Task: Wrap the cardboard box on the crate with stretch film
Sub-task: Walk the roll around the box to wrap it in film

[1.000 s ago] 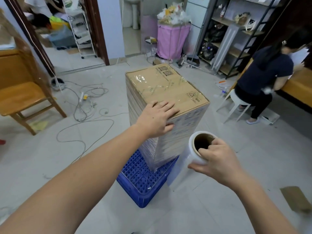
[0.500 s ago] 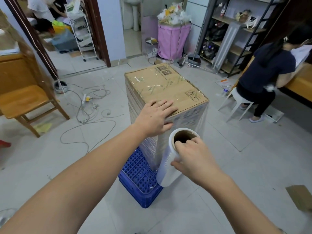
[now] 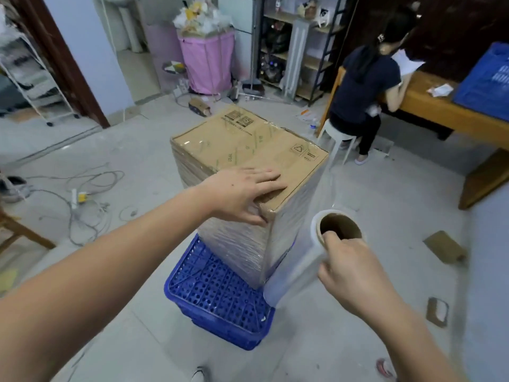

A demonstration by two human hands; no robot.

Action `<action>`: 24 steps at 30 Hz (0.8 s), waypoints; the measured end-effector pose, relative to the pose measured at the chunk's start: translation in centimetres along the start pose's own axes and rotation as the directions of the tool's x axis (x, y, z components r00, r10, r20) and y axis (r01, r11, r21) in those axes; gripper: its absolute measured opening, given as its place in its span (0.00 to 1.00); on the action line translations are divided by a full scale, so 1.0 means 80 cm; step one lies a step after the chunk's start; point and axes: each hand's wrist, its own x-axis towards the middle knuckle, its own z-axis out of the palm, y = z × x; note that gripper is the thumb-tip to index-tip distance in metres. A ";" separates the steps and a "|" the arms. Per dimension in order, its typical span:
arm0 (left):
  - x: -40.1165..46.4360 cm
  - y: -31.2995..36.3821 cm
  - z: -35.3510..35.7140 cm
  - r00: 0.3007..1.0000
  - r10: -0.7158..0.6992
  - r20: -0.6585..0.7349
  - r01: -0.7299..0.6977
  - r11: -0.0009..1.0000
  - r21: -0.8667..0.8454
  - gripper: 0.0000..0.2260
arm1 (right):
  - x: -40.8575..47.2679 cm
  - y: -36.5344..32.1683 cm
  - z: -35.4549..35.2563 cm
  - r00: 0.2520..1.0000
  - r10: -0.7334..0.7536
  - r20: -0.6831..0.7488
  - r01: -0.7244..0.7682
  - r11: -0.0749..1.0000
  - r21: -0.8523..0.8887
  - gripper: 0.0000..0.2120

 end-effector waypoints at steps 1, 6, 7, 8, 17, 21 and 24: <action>0.002 -0.010 -0.002 0.999 0.045 -0.005 -0.045 0.999 0.017 0.42 | 0.003 -0.008 0.004 0.998 0.027 -0.055 -0.027 1.000 0.010 0.19; 0.015 -0.035 0.011 0.988 0.155 -0.010 -0.154 0.987 0.047 0.44 | 0.030 -0.058 0.018 0.947 0.227 -0.226 -0.262 0.955 -0.141 0.34; 0.016 -0.036 0.013 0.987 0.159 -0.012 -0.158 0.986 0.051 0.44 | 0.034 -0.067 0.022 0.936 0.231 -0.264 -0.271 0.955 -0.123 0.34; 0.017 -0.037 0.013 0.986 0.167 -0.016 -0.166 0.985 0.052 0.44 | 0.037 -0.074 0.025 0.924 0.220 -0.311 -0.263 0.959 -0.102 0.34; 0.013 -0.036 0.018 0.984 0.171 -0.051 -0.169 0.985 0.039 0.44 | 0.013 -0.108 0.037 0.910 0.109 -0.400 -0.155 0.984 -0.084 0.29; 0.012 -0.026 0.015 0.987 0.153 -0.054 -0.152 0.988 0.034 0.43 | -0.006 -0.107 0.021 0.916 0.098 -0.388 -0.126 0.991 -0.046 0.27; 0.007 -0.016 0.019 0.987 0.146 -0.062 -0.142 0.988 0.054 0.43 | -0.016 -0.119 0.015 0.950 -0.026 -0.311 0.019 0.999 -0.025 0.26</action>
